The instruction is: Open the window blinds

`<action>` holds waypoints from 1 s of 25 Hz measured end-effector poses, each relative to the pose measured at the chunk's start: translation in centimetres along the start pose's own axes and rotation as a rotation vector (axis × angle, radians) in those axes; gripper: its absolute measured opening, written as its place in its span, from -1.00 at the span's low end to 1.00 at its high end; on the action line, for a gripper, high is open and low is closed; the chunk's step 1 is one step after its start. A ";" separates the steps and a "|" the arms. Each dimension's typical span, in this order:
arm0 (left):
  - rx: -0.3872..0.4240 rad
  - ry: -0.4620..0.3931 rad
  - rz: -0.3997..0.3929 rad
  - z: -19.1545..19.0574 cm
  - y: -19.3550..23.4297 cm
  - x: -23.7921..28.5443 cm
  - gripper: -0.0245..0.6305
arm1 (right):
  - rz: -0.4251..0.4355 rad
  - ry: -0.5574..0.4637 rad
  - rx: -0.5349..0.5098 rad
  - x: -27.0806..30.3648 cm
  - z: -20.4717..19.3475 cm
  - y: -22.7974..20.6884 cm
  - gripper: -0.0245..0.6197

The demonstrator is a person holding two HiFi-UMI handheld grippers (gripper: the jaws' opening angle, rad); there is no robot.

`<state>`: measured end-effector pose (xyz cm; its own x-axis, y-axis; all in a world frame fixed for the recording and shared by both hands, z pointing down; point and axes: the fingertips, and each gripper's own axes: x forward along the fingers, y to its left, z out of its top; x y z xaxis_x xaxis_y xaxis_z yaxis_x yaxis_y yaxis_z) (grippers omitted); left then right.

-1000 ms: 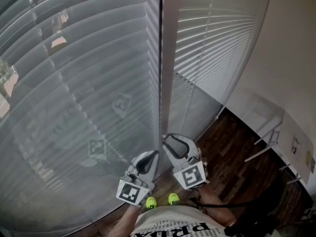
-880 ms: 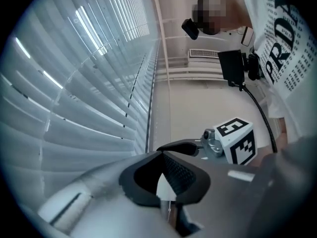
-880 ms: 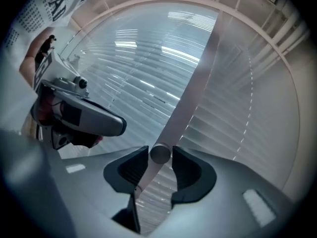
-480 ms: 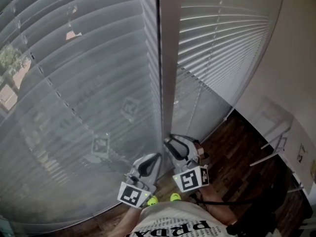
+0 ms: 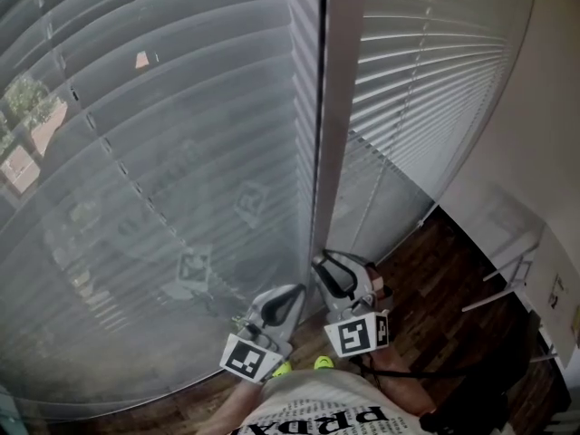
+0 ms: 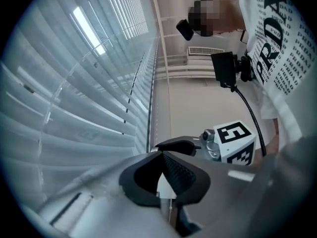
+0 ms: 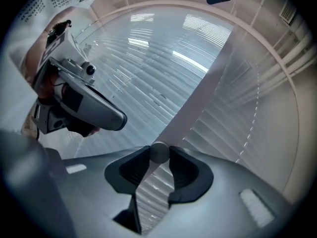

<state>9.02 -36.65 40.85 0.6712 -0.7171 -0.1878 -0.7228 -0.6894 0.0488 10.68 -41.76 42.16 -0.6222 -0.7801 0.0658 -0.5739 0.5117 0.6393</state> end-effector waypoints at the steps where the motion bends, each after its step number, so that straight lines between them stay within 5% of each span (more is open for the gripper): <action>1: -0.004 0.002 -0.001 0.0 0.0 -0.1 -0.95 | -0.002 0.004 -0.003 0.0 0.0 0.0 -0.53; 15: -0.013 0.024 -0.033 -0.3 -0.3 -0.5 -0.95 | -0.013 0.027 0.036 0.1 0.0 -0.1 -0.53; 25: -0.014 0.021 -0.031 -0.1 -0.3 -0.8 -0.95 | -0.003 0.028 0.196 0.0 0.0 -0.4 -0.53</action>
<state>8.73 -35.90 41.04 0.6965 -0.6975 -0.1684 -0.6996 -0.7123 0.0570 10.90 -41.94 41.95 -0.6069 -0.7901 0.0866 -0.6701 0.5673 0.4787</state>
